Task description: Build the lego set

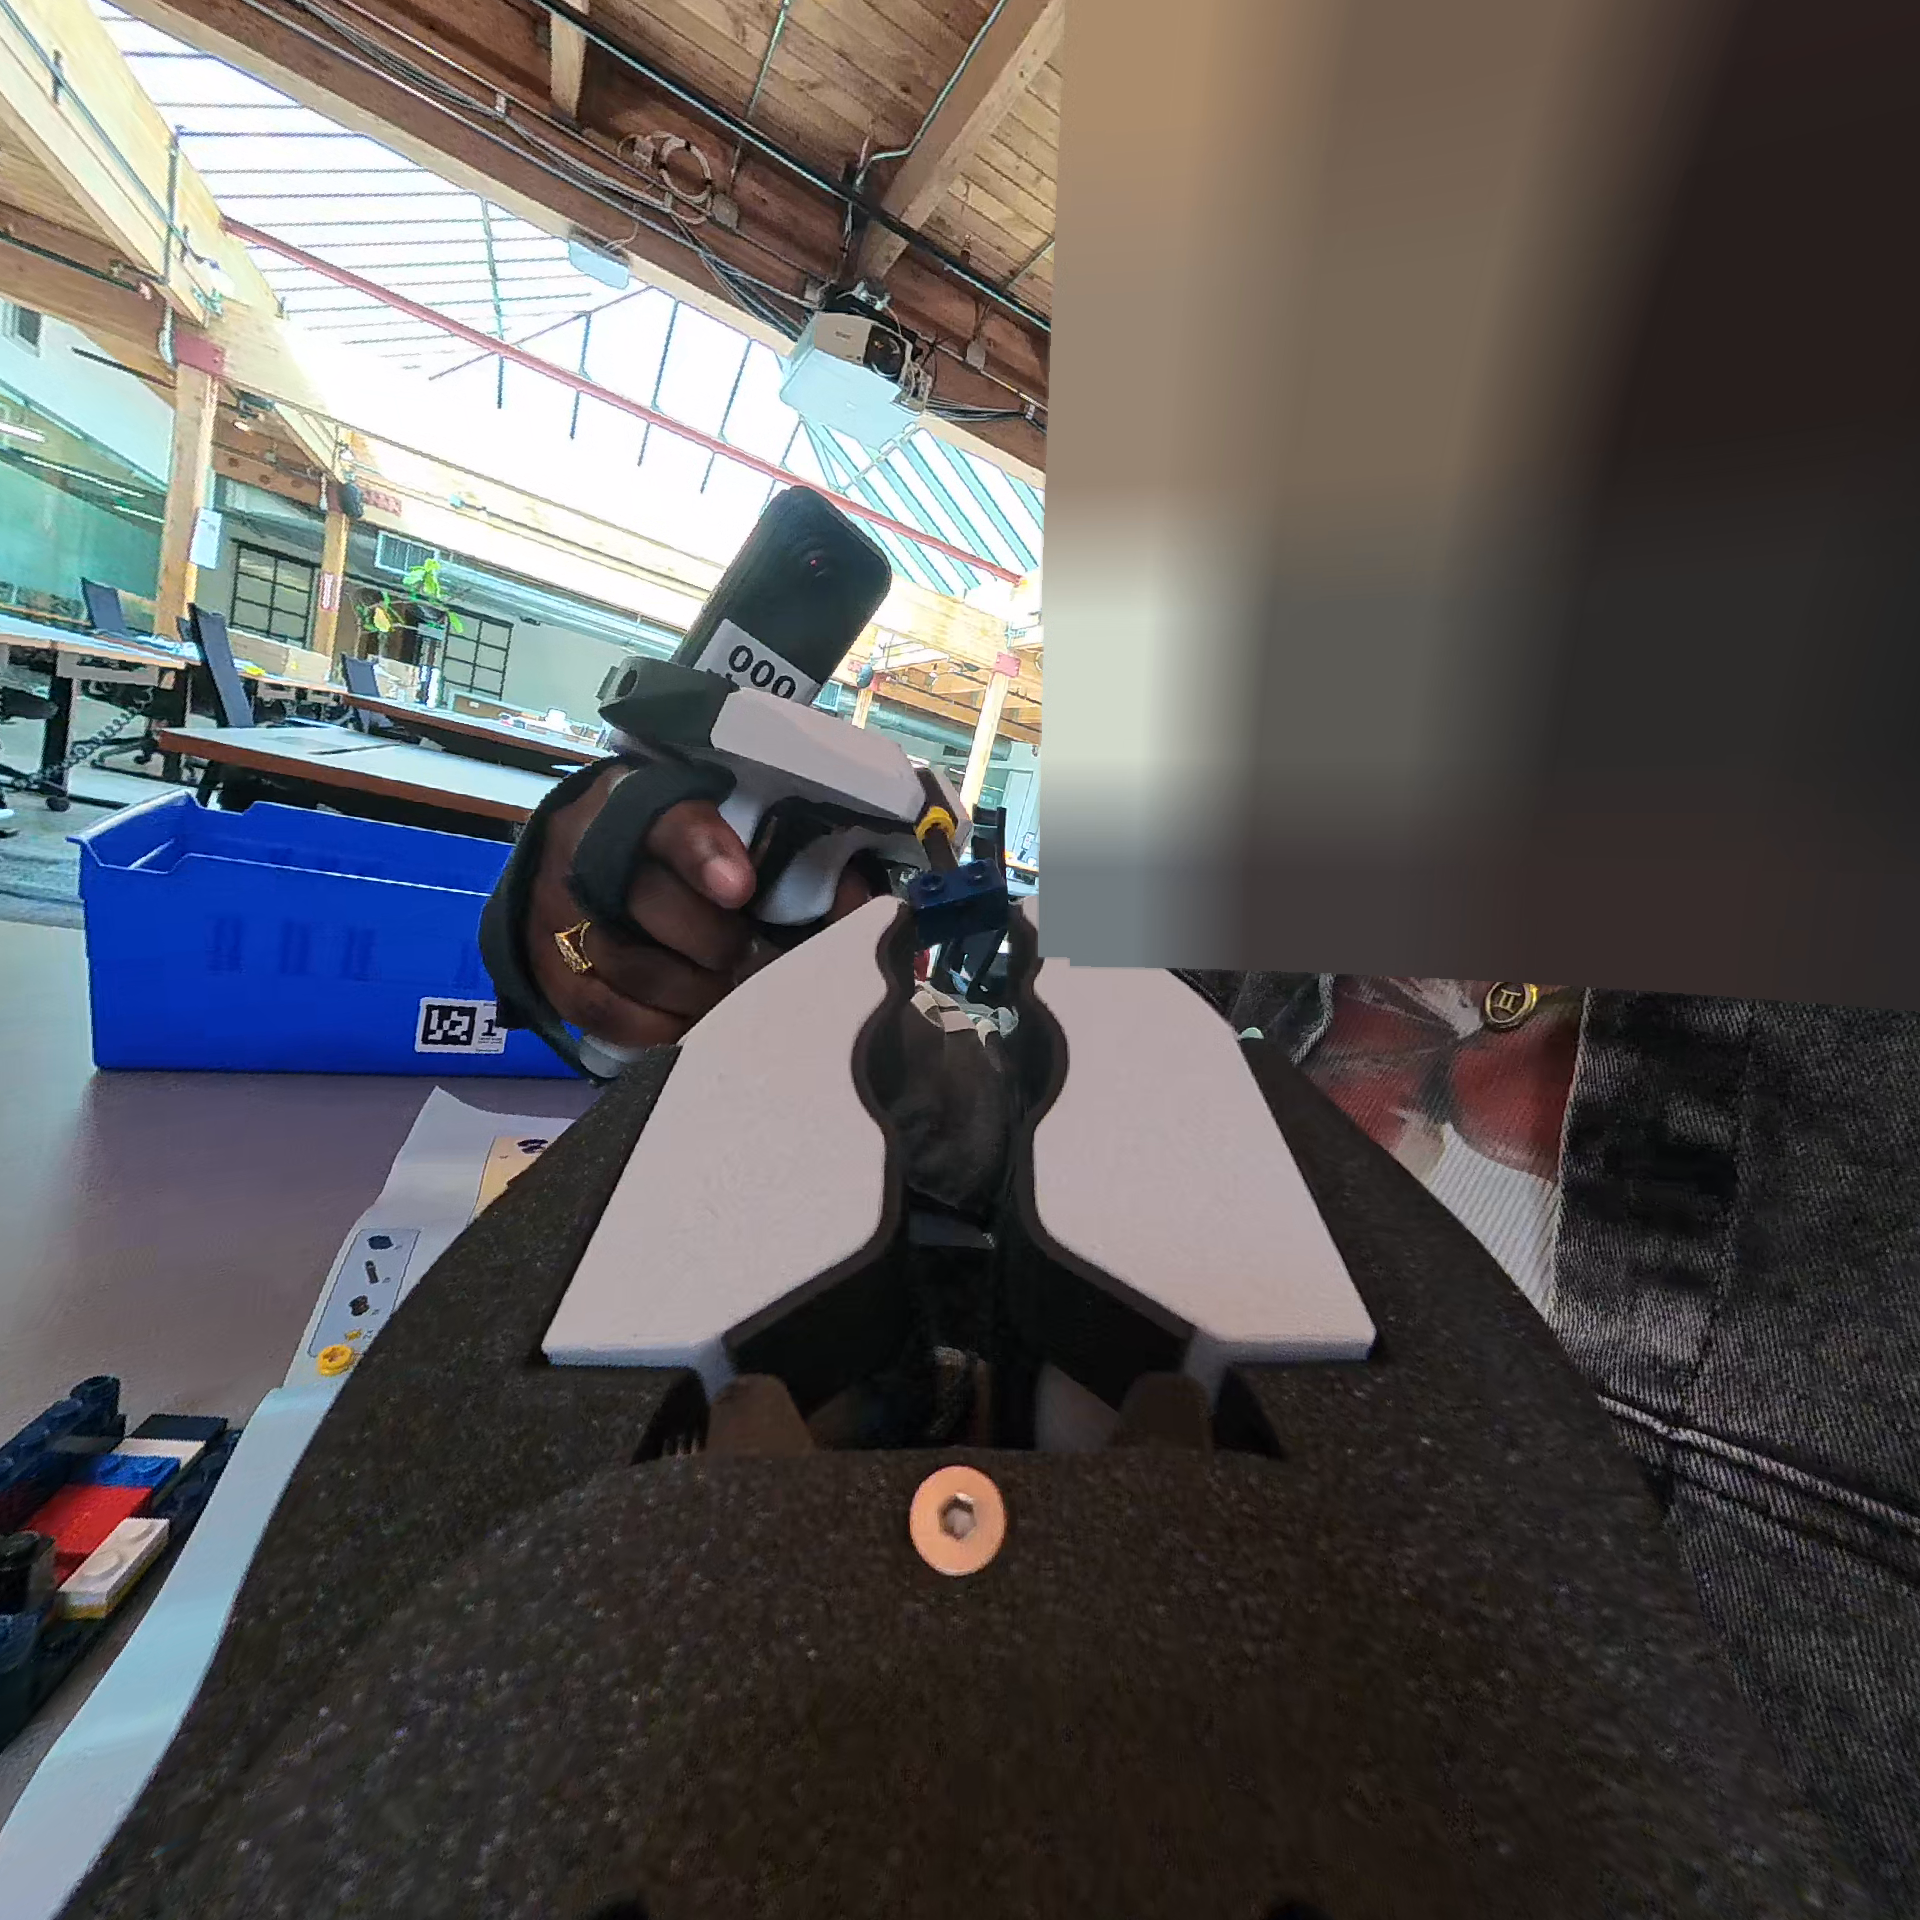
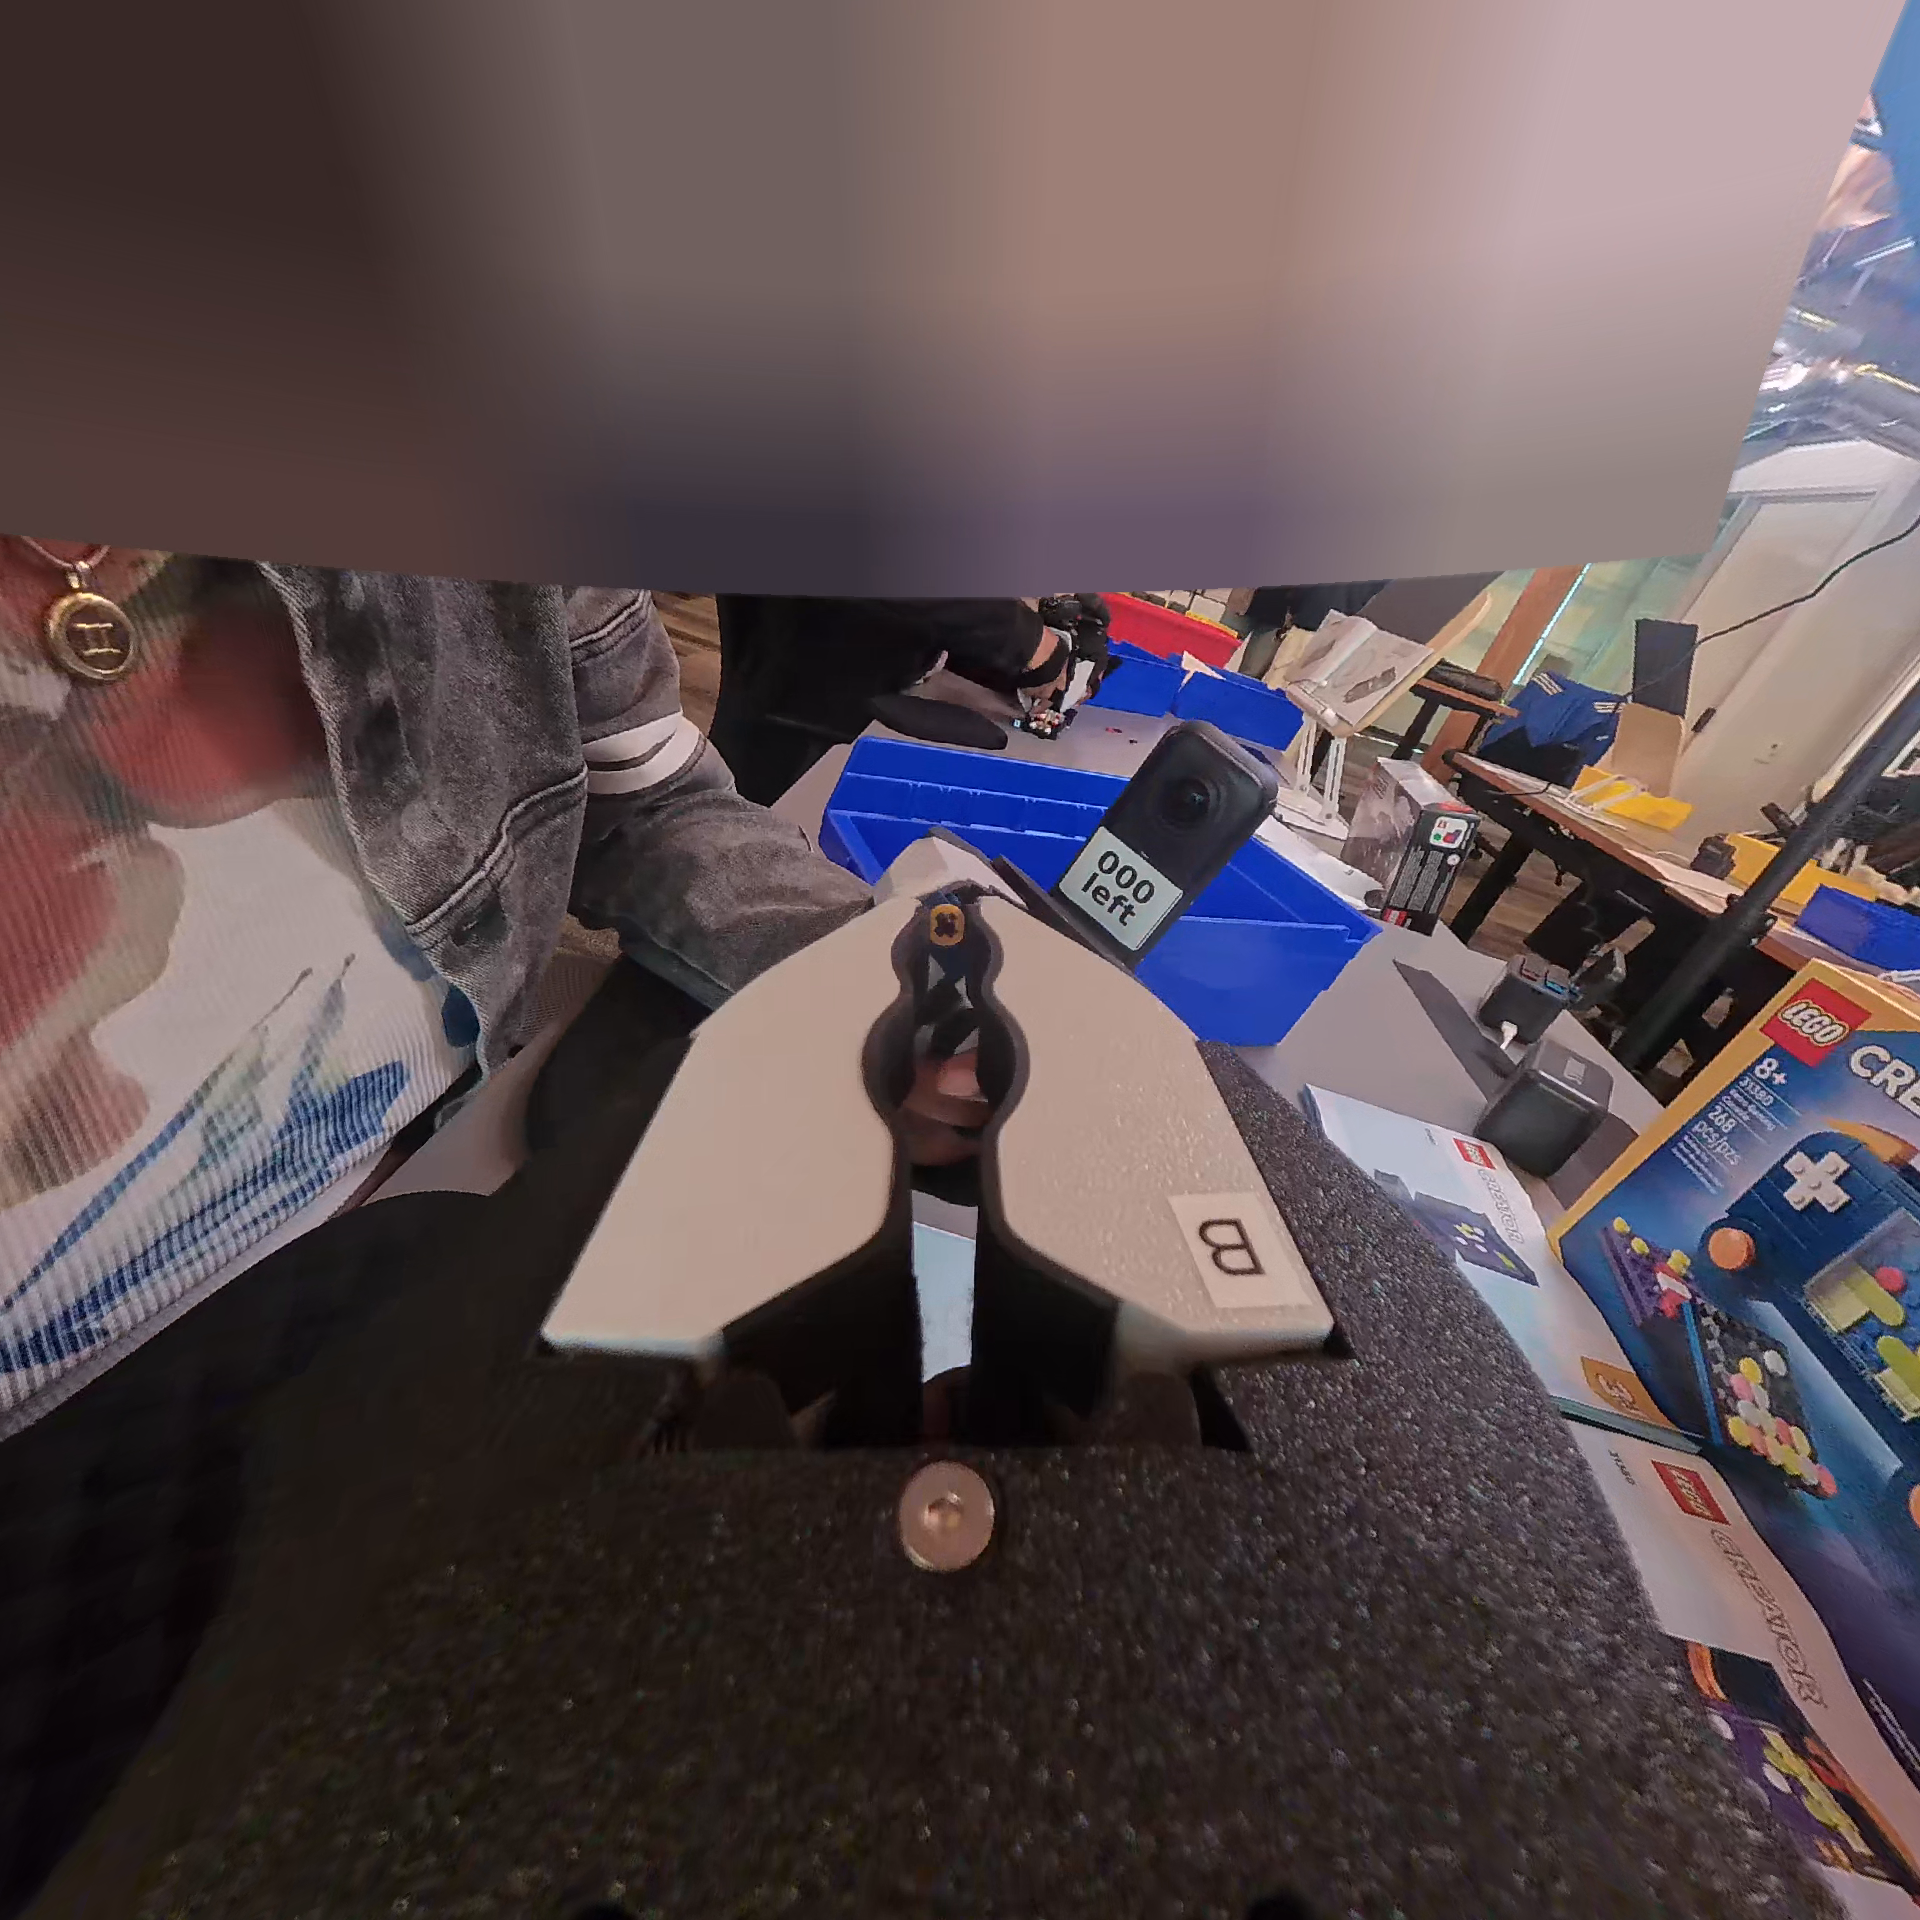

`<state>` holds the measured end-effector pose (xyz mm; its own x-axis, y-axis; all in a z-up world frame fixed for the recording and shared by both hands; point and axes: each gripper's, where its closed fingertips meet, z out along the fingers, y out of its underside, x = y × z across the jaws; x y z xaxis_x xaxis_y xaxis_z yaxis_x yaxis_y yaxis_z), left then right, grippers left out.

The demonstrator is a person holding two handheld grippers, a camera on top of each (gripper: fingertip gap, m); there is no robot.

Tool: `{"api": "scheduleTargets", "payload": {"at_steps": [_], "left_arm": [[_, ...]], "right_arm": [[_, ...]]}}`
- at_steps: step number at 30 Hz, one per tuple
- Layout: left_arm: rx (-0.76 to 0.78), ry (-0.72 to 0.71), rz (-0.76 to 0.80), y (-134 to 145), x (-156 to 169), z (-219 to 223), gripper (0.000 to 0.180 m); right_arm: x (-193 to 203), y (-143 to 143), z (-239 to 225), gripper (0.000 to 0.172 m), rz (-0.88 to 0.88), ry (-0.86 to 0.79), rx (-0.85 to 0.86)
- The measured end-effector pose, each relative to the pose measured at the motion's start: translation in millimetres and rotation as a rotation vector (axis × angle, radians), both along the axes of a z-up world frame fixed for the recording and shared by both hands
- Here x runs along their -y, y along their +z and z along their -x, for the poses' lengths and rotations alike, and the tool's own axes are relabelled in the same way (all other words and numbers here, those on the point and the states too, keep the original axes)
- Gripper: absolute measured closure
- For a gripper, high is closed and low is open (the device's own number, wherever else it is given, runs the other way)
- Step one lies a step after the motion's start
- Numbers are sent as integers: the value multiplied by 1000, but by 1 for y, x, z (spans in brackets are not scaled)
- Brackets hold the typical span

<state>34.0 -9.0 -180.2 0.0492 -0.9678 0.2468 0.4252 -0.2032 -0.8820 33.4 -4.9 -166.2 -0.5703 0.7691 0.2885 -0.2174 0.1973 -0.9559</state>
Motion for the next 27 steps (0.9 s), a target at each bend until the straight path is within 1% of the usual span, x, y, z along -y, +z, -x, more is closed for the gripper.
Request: {"api": "scheduleTargets", "payload": {"at_steps": [7,11,13,16,20,25,27], "left_arm": [[-26,24,5,-3,-3,-1,165],[-32,36,5,-5,-5,2,165],[-17,6,20,-5,-4,3,165],[-9,-77,39,-8,1,1,165],[-17,-157,47,-15,8,-4,165],[51,-194,53,-9,10,3,165],[56,-206,53,-9,11,2,165]], "right_arm": [[-4,-2,1,166,-5,-21,12],[-5,-3,4,166,-6,-55,63],[-4,-3,6,166,-50,-98,104],[1,-6,4,166,-129,-146,166],[12,-10,0,166,-177,-126,216],[19,-11,-2,166,-209,-118,215],[18,-9,-3,166,-205,-122,203]]}}
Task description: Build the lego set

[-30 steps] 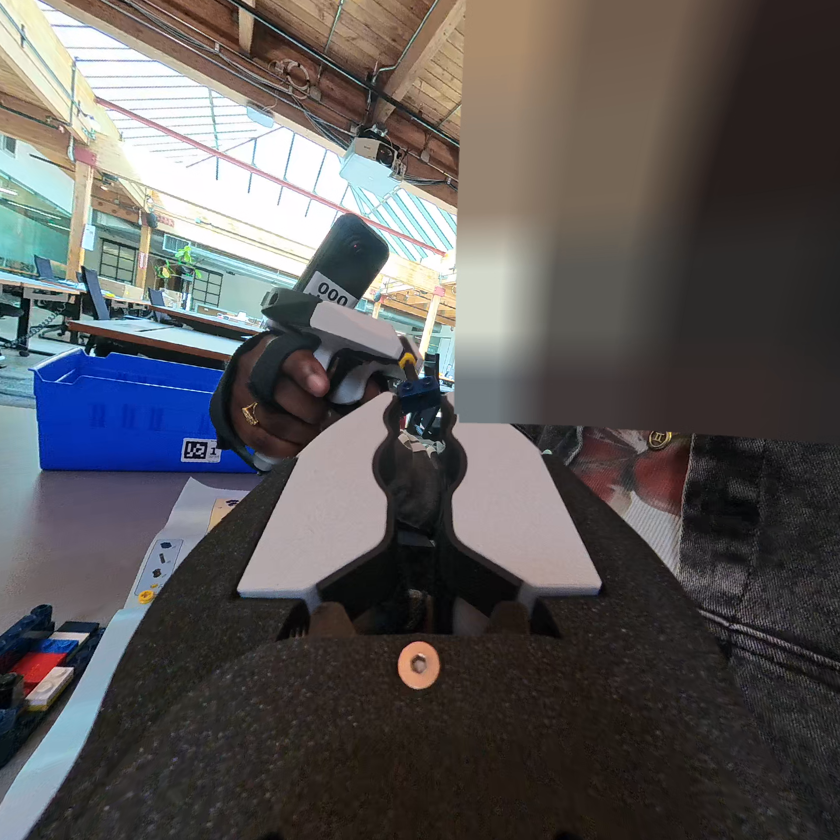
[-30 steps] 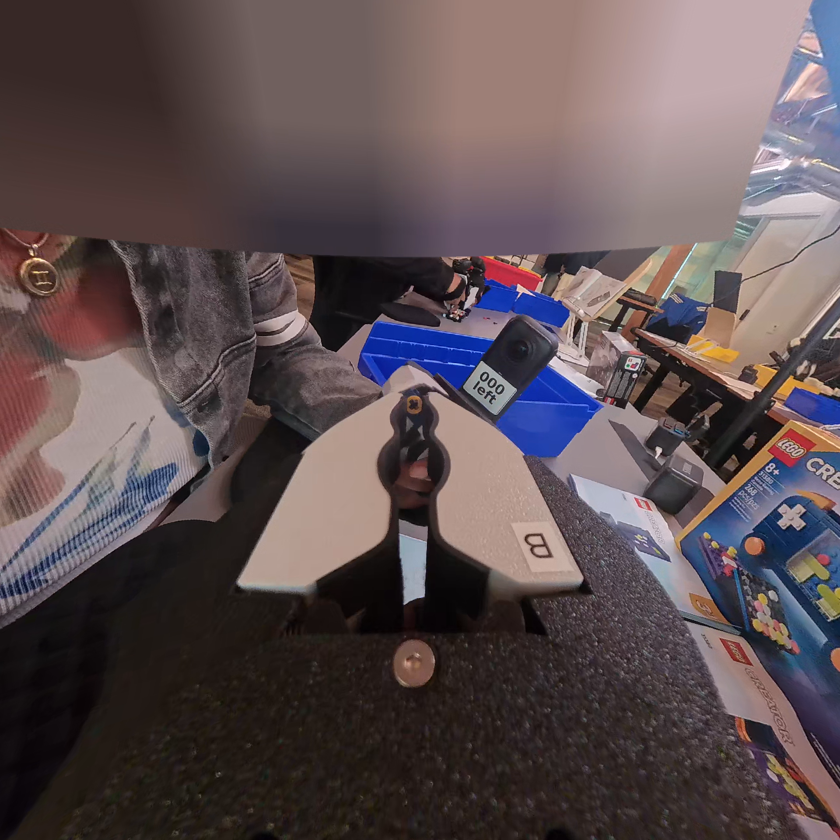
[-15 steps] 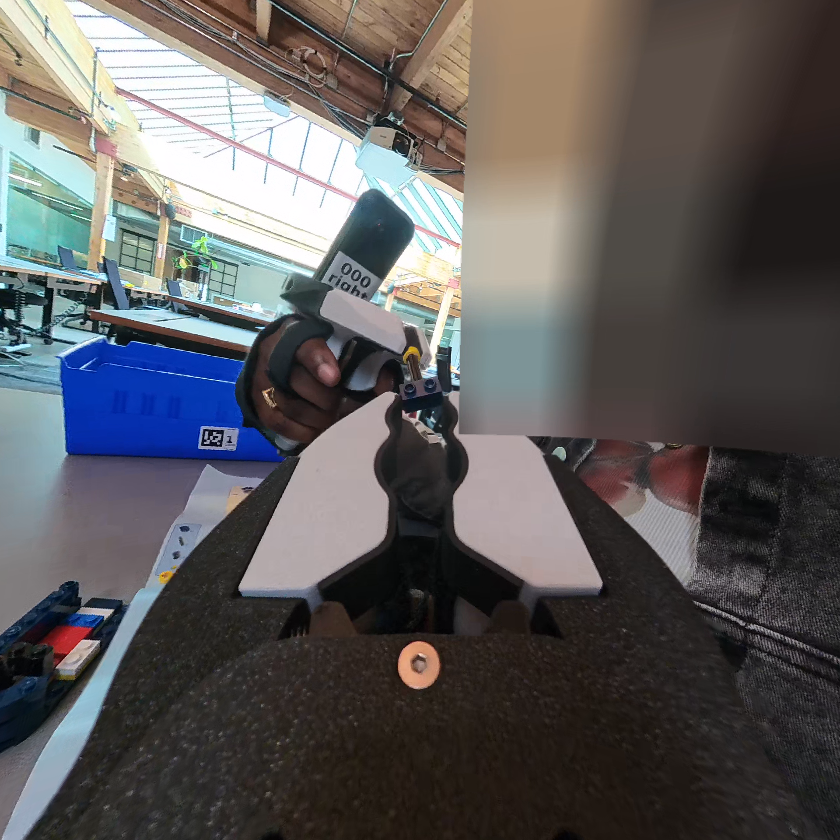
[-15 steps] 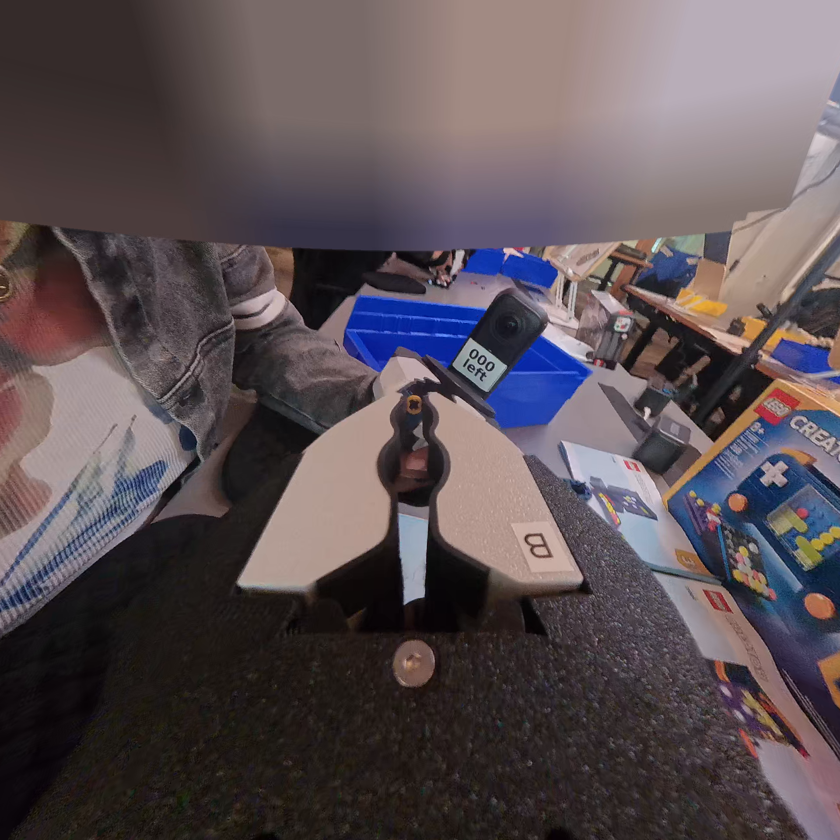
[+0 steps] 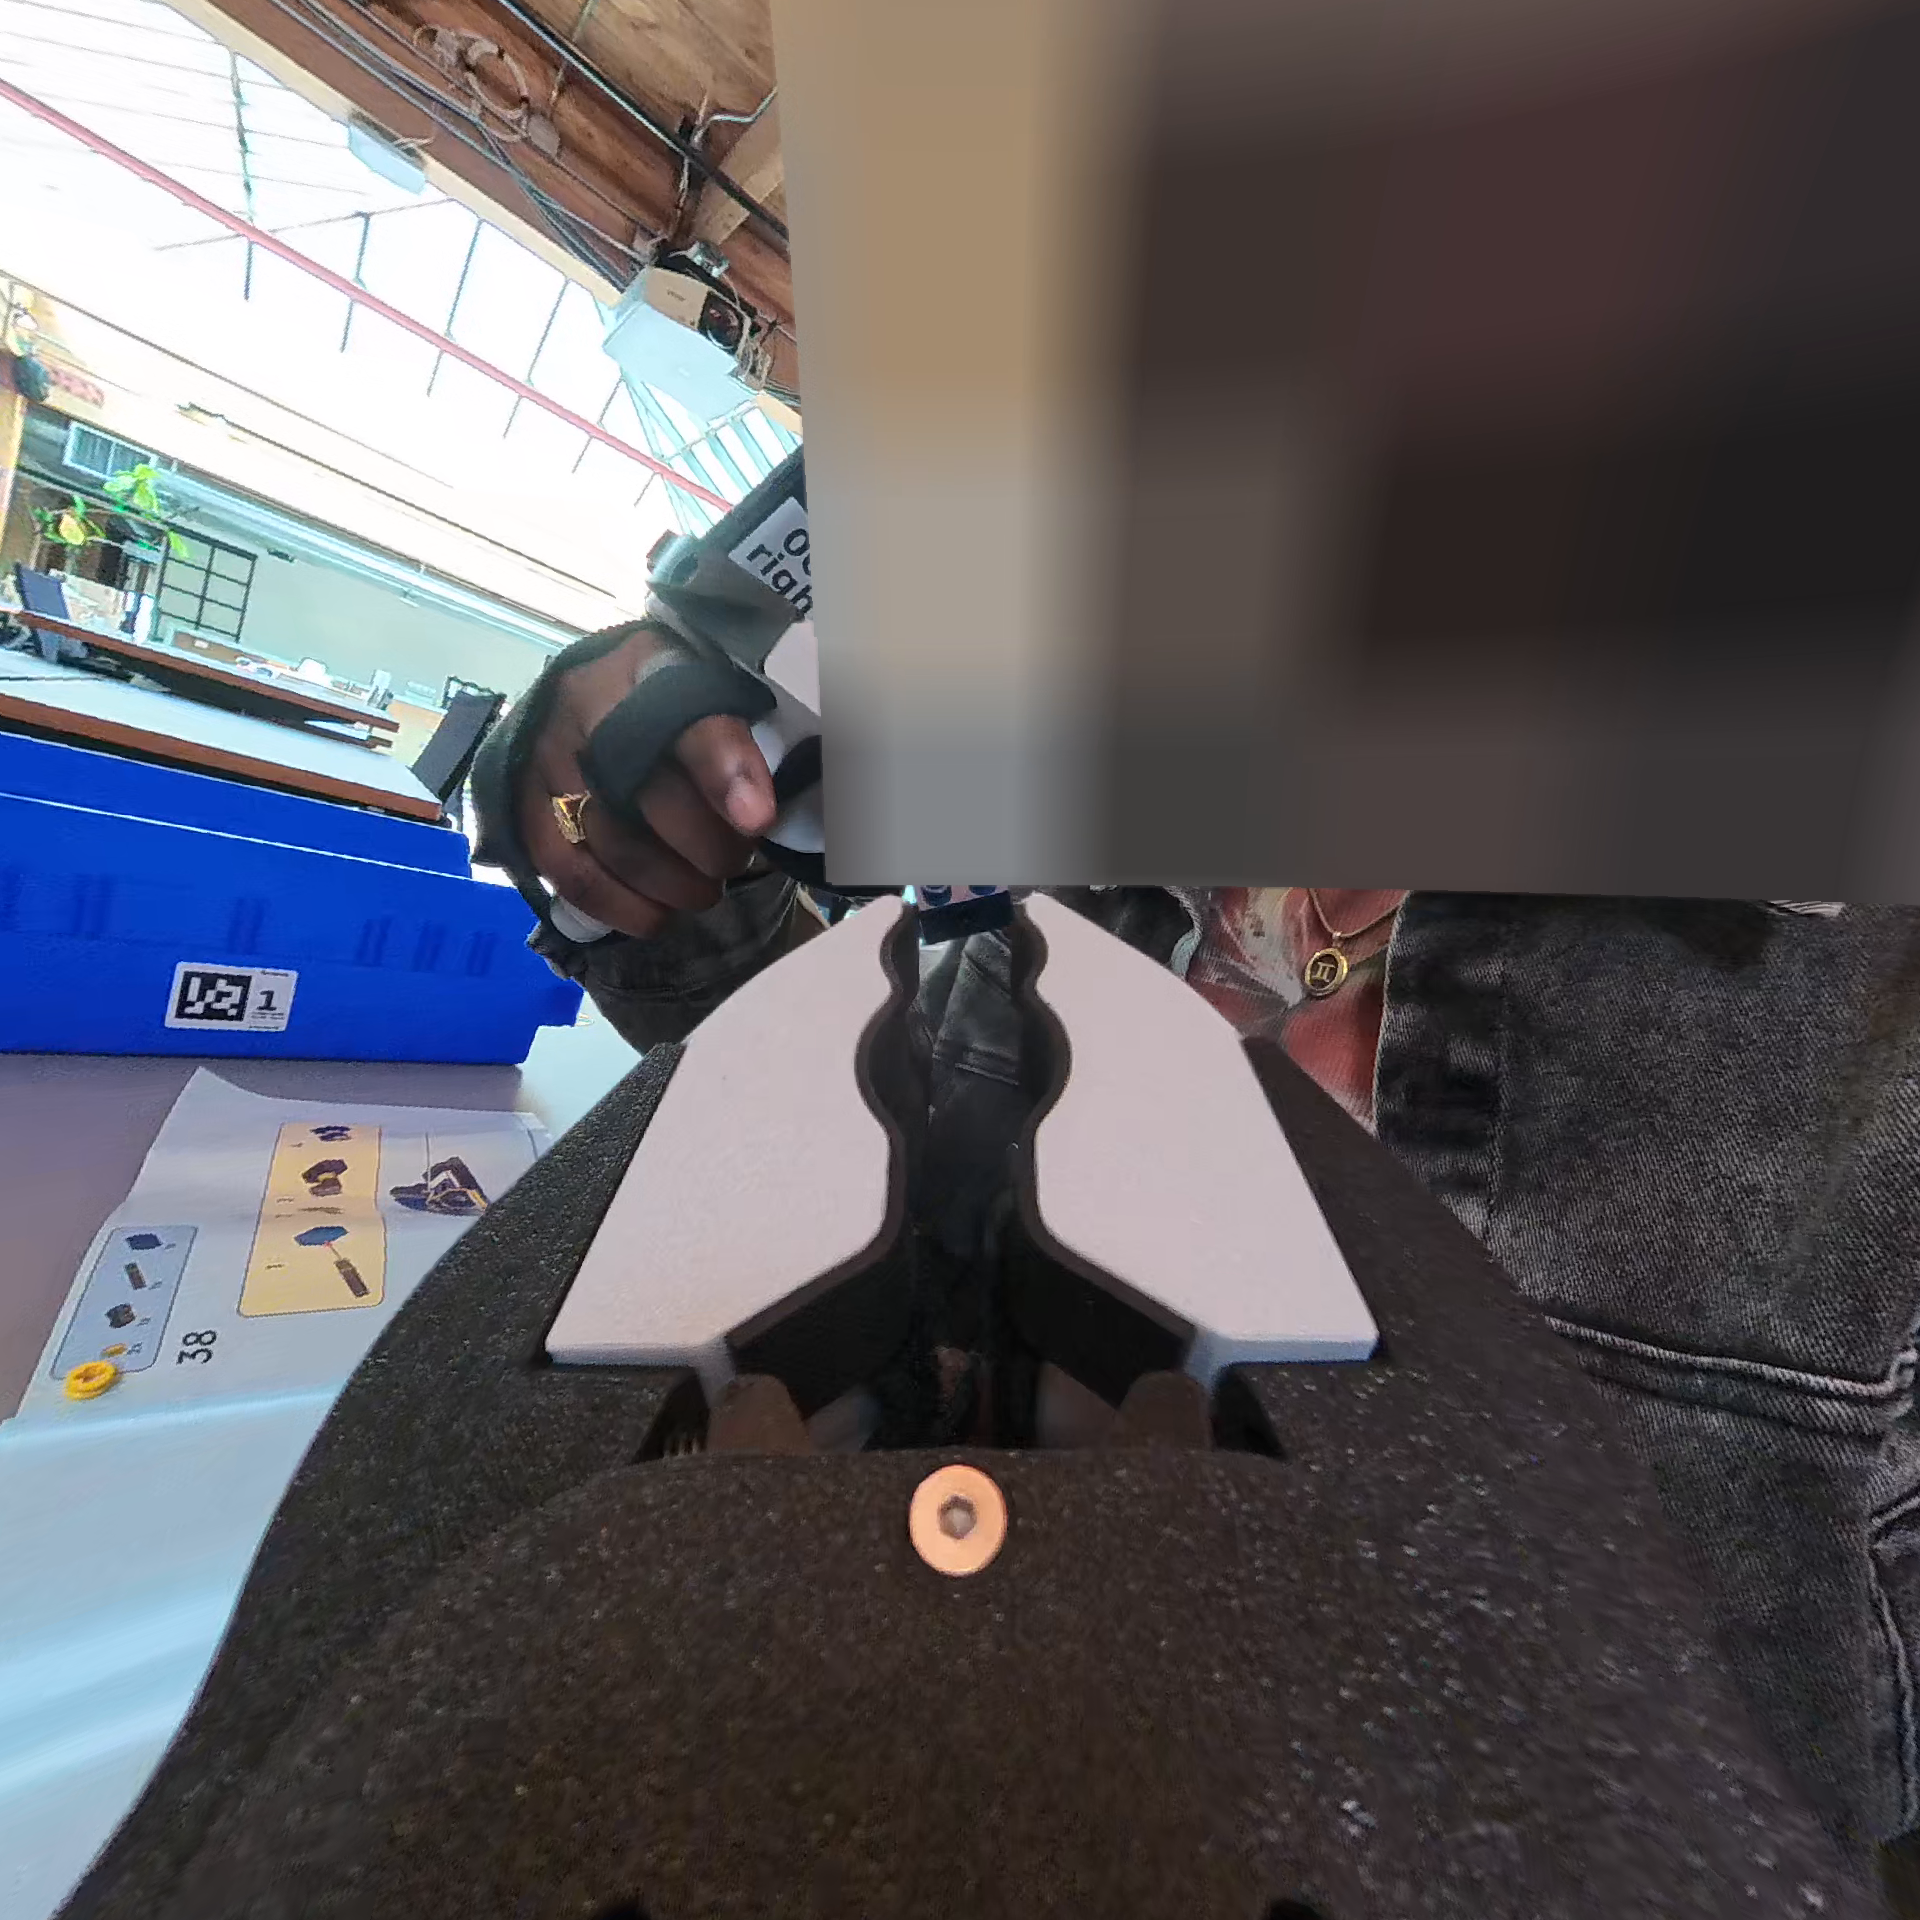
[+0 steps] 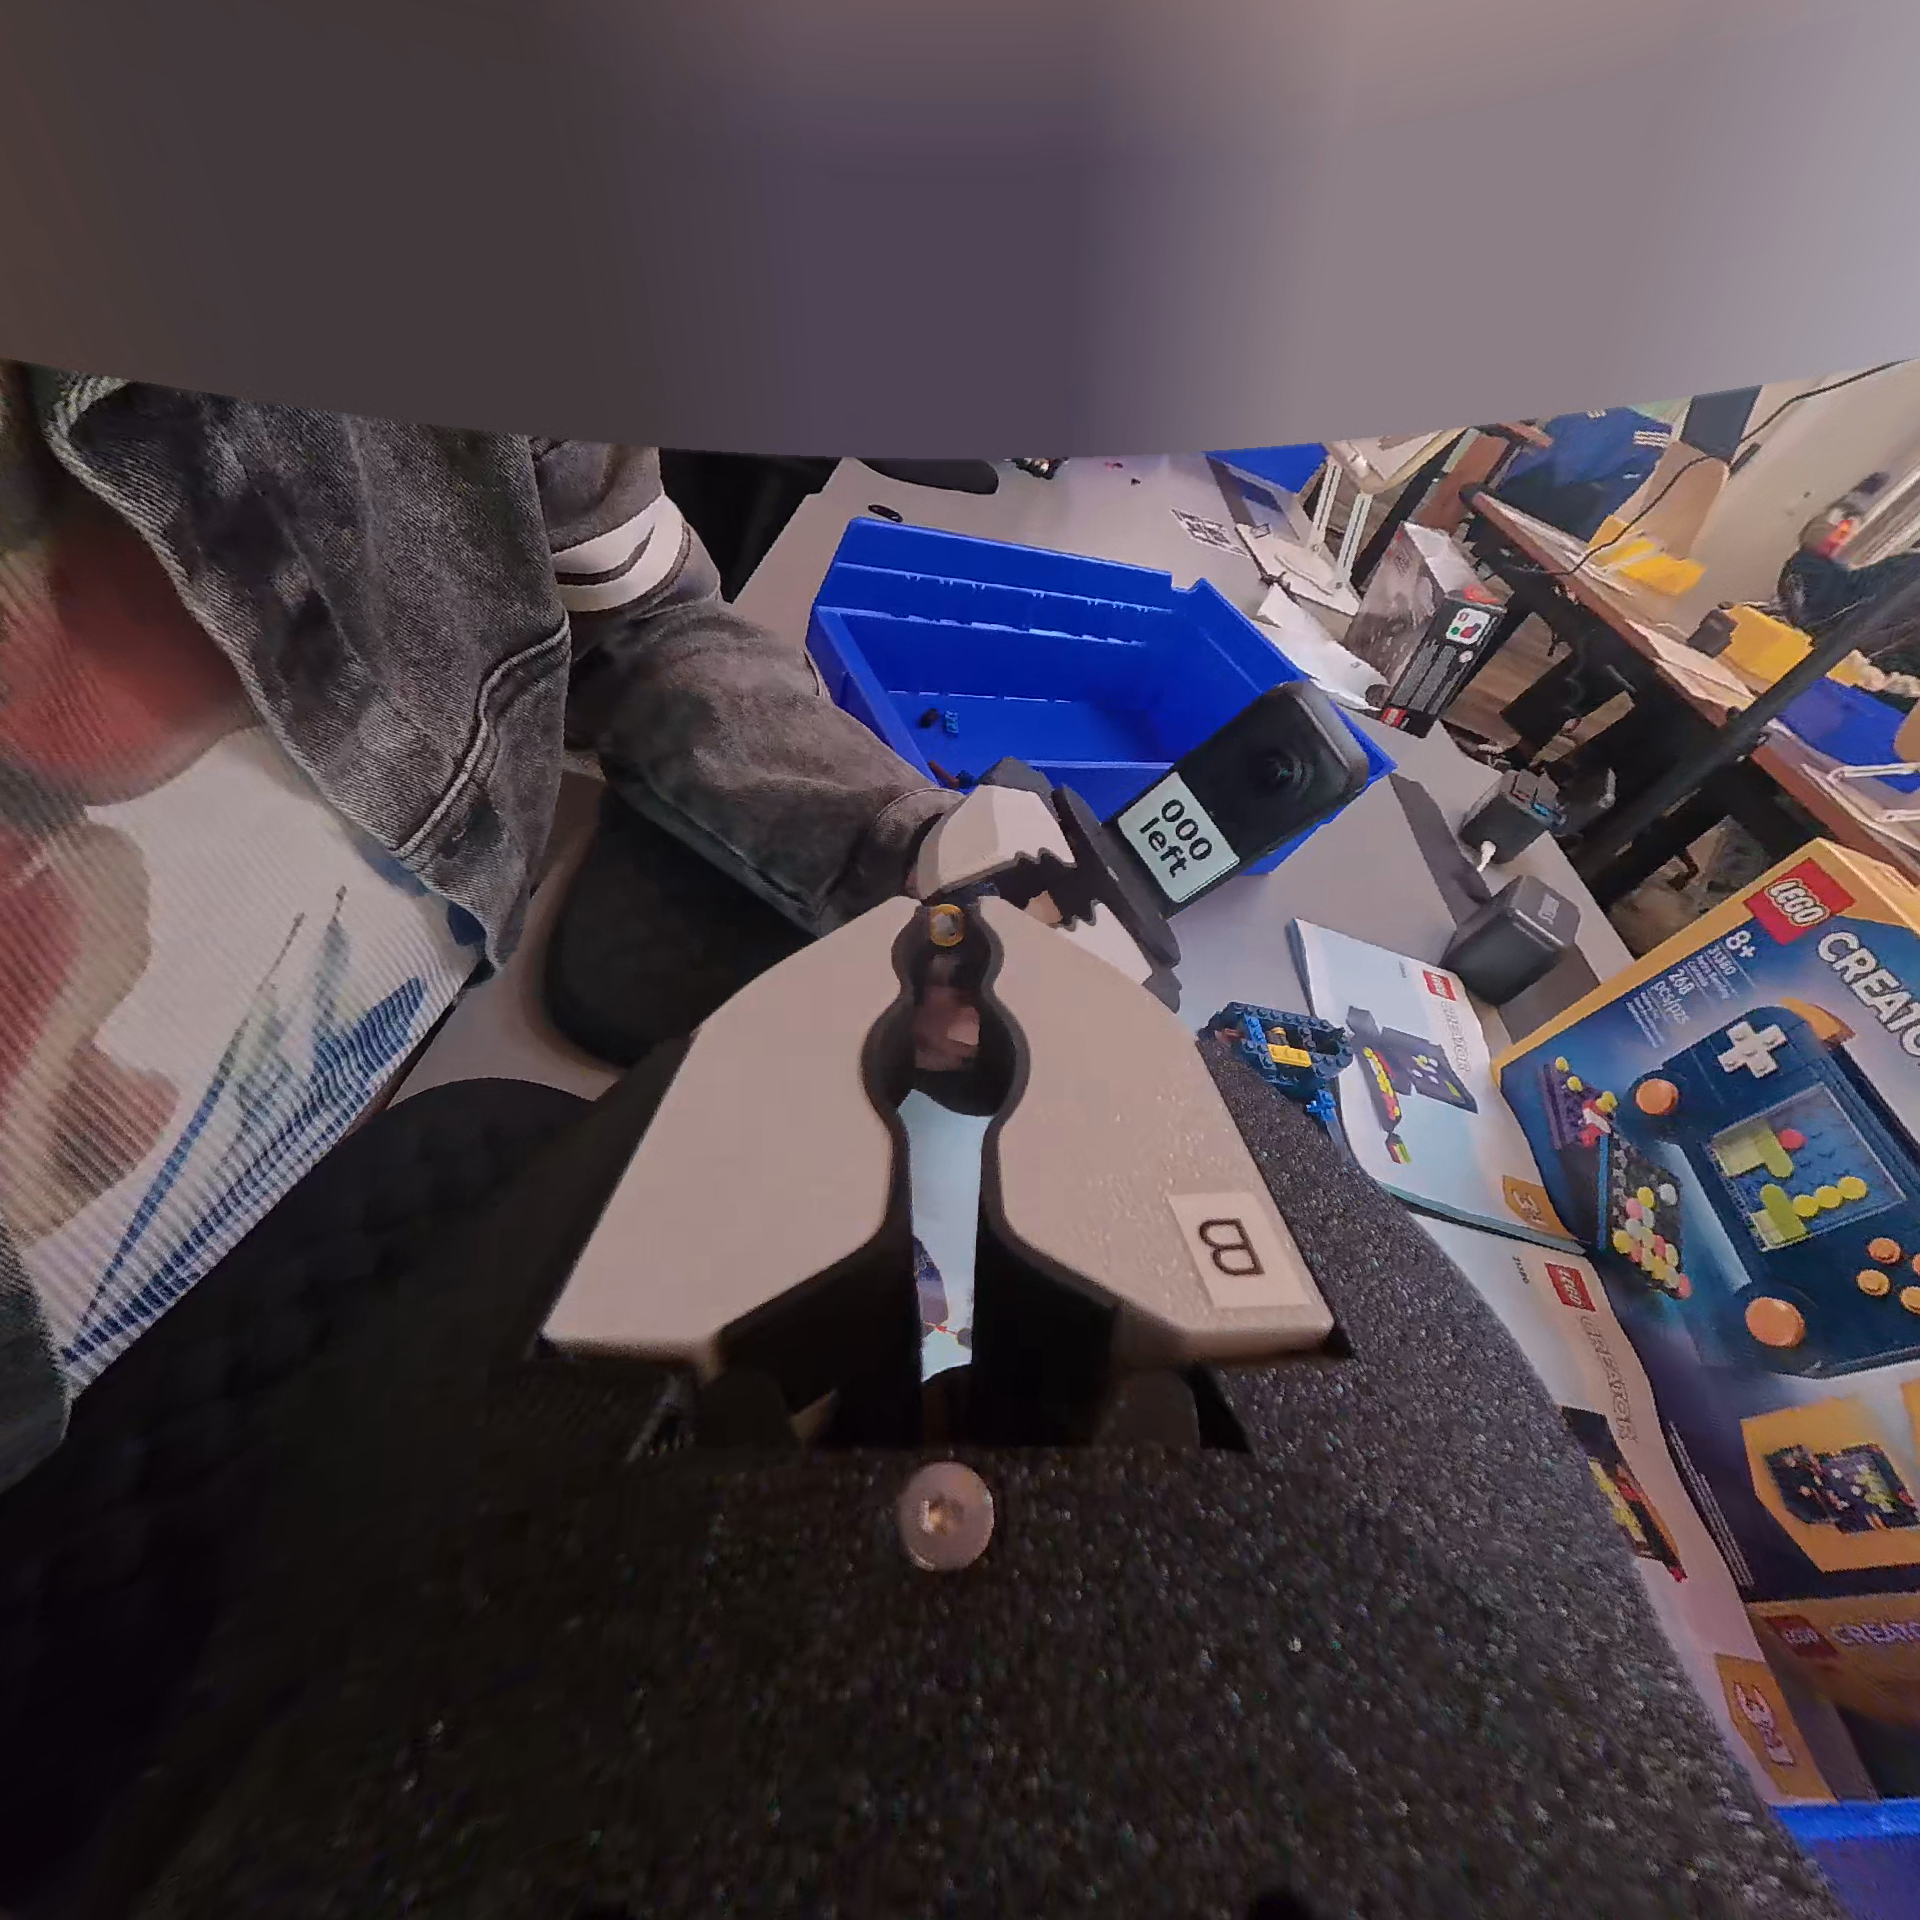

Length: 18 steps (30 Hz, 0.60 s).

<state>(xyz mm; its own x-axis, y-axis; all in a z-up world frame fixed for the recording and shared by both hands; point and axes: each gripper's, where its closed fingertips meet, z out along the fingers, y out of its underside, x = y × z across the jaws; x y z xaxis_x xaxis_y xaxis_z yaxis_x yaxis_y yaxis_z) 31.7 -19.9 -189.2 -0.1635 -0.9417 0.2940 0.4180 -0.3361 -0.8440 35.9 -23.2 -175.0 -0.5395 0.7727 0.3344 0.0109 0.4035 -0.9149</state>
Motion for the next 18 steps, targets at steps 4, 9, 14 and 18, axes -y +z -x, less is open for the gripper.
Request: {"api": "scheduleTargets", "payload": {"at_steps": [4,9,14,18], "left_arm": [[-3,-31,6,-1,3,-3,165],[-3,-65,19,-3,6,-6,165],[-1,-95,21,-3,9,-7,165],[-4,-103,23,-4,10,-8,164]], "right_arm": [[2,-1,0,166,-14,10,-10],[5,-2,-1,166,-49,22,-26],[5,0,-1,166,-59,17,-40],[7,-1,-2,166,-71,24,-37]]}}
